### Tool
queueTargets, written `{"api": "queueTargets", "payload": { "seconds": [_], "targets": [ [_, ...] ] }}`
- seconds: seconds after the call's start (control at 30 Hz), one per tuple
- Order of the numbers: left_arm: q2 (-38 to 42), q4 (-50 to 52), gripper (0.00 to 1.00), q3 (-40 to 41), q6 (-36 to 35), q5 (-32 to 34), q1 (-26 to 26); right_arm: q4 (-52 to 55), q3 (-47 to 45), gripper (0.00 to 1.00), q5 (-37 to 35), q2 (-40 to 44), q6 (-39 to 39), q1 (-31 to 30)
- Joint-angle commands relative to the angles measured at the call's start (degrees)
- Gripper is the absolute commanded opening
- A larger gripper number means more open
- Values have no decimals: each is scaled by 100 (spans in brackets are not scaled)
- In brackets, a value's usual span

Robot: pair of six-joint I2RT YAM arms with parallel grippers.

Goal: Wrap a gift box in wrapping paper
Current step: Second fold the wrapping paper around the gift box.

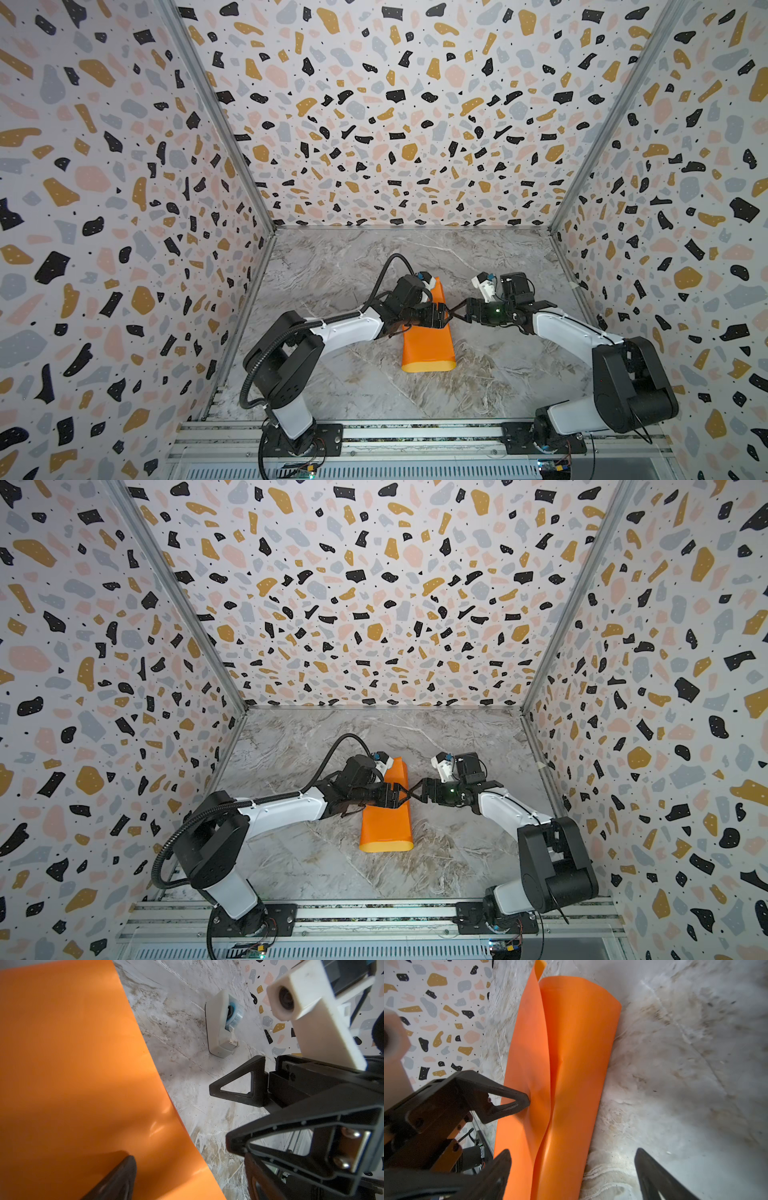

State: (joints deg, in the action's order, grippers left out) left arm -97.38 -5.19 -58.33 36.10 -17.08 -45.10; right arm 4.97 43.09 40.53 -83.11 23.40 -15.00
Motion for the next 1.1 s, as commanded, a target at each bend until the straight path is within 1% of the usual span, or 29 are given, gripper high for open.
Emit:
{"api": "queueTargets", "payload": {
  "seconds": [0.0,0.1,0.3,0.63,0.73,0.8,0.87,0.93,1.0,1.07],
  "targets": [
    [-115,260,84,139,19,39,1,-357,64,96,433,-117,102,-45],
    [-114,247,84,155,11,39,6,-402,167,97,422,-363,82,-119],
    [-114,242,84,166,-6,53,2,-589,250,98,461,-810,60,-292],
    [-14,254,84,21,-23,68,15,-699,-415,91,65,-932,84,-161],
    [157,369,84,-197,-130,116,29,-762,-605,90,1,-910,94,-161],
    [369,509,84,-308,-243,297,59,-787,-669,89,-2,-929,94,-161],
    [671,625,85,-252,-313,580,166,-797,-693,88,-10,-932,95,-165],
    [975,668,85,4,-274,830,345,-798,-695,88,-10,-923,94,-169],
    [1212,653,86,344,-200,925,607,-798,-688,88,-11,-931,82,-178],
    [1287,703,86,576,-218,898,884,-802,-666,87,-3,-935,78,-196]
  ]
}}
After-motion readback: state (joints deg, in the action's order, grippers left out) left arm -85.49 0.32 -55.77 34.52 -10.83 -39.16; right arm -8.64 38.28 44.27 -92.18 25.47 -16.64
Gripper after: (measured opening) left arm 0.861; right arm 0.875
